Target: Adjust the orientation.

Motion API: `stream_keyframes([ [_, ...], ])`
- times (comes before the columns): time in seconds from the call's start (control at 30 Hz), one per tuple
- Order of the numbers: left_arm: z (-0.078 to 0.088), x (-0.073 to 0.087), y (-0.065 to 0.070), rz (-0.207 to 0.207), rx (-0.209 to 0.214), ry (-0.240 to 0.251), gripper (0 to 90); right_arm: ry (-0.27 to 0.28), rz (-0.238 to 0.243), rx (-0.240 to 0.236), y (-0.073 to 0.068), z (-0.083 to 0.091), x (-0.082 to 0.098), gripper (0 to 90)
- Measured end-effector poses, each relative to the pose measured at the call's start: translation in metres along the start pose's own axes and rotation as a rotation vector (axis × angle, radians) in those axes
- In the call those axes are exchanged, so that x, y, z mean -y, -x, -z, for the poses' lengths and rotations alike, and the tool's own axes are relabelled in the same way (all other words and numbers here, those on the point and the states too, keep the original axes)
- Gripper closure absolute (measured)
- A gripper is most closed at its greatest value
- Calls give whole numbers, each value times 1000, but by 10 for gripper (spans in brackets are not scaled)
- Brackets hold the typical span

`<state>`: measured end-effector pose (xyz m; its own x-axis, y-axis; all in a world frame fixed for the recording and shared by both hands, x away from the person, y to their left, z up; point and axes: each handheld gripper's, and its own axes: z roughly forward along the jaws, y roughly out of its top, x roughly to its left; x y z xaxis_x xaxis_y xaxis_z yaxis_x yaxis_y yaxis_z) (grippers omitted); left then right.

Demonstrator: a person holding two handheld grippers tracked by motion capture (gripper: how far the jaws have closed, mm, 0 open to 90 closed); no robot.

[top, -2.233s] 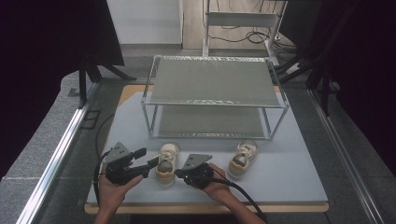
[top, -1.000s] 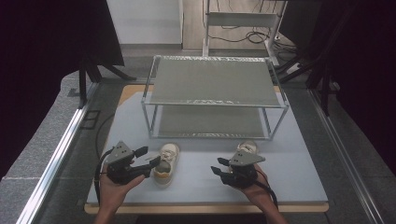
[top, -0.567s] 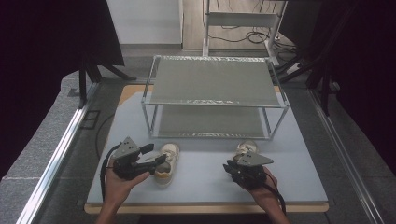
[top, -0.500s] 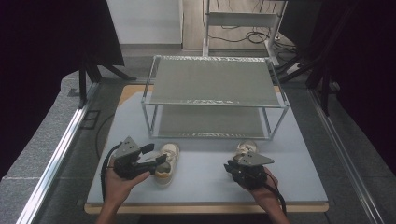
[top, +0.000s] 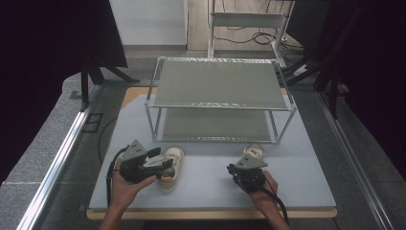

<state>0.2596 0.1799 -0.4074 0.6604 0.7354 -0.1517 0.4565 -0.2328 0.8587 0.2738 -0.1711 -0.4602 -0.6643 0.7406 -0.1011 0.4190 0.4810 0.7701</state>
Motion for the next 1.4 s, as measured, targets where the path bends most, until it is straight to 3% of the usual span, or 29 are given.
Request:
stream_keyframes([
  [0.3,8,0,1,5,-4,16,357,-11,-28,40,0,4,4,887],
  [0.53,9,0,1,9,0,19,357,-13,-82,12,8,19,14,888],
  [0.77,9,-2,3,-1,10,18,355,-8,-105,13,14,32,26,884],
  [1.0,10,-2,2,3,9,20,355,5,-156,7,31,51,46,881],
  [1.2,12,-4,4,-2,7,25,355,14,-172,-9,40,59,50,862],
  [1.4,12,-2,3,1,5,21,355,54,-158,-31,42,65,46,814],
])
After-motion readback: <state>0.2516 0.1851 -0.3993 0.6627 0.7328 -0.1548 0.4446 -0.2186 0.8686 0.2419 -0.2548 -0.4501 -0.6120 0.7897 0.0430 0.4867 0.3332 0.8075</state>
